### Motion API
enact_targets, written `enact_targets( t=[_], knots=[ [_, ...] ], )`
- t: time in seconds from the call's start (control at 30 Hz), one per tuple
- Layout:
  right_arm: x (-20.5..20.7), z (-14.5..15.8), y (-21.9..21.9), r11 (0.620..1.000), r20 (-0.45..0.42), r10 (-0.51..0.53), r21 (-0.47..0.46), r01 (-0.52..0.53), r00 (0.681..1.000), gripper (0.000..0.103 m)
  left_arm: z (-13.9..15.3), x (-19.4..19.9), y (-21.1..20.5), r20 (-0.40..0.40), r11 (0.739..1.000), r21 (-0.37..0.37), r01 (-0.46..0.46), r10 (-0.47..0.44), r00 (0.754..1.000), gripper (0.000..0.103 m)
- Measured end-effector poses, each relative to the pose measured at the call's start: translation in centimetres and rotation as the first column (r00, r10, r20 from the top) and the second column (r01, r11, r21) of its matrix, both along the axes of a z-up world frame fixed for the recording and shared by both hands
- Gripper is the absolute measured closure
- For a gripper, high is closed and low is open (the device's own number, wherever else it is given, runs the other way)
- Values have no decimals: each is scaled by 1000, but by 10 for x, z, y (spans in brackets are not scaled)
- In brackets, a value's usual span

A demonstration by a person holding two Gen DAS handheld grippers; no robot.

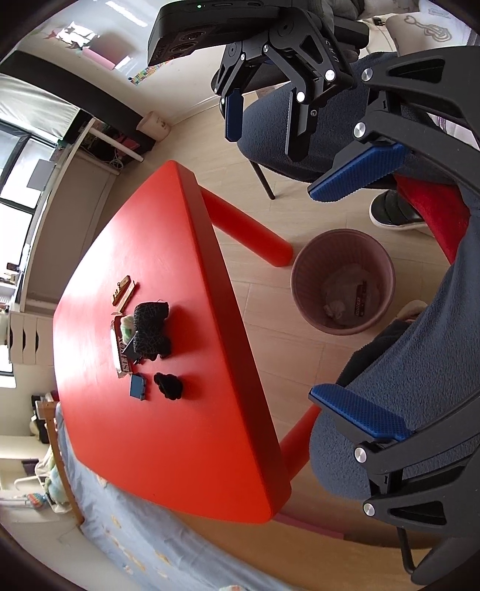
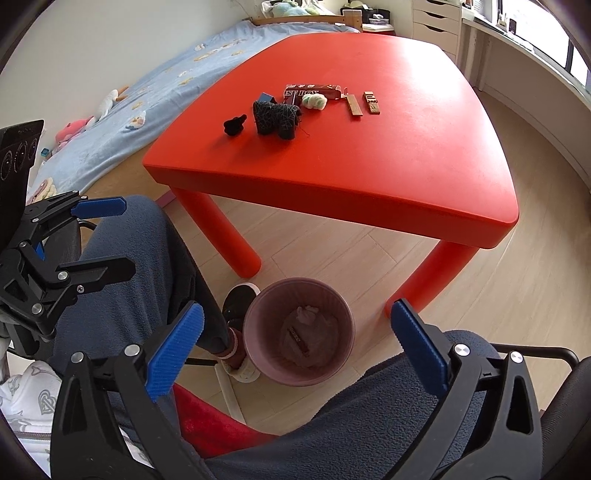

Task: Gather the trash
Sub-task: 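Move both tools back over the red table toward the remaining items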

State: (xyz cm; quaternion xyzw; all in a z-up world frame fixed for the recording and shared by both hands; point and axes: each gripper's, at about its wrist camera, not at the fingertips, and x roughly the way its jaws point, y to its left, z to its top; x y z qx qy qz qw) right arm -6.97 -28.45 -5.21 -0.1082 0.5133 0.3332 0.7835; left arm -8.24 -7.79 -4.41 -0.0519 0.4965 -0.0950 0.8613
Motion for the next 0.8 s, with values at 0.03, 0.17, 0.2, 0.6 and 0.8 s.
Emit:
enact_targets(
  t=[0.03, 0.17, 0.2, 0.6, 0.8],
  knots=[
    [0, 0, 0, 1000, -1, 0, 1, 0, 1000, 3, 0, 0, 1, -1, 1000, 0, 0, 0, 1000, 8],
    [0, -1, 1, 1000, -2, -3, 2, 3, 1000, 3, -1, 1, 2, -3, 1000, -1, -5, 5, 1000, 8],
    [1, -1, 1, 1000, -2, -4, 1, 4, 1000, 3, -1, 1, 3, -3, 1000, -2, -7, 7, 1000, 8],
    [9, 3, -1, 1000, -8, -18, 16, 18, 1000, 3, -1, 5, 11, 1, 1000, -10, -22, 22, 1000, 8],
    [25, 17, 2, 999, 14, -25, 40, 24, 1000, 3, 9, 16, 21, 25, 999, -3, -36, 36, 999, 8]
  ],
)
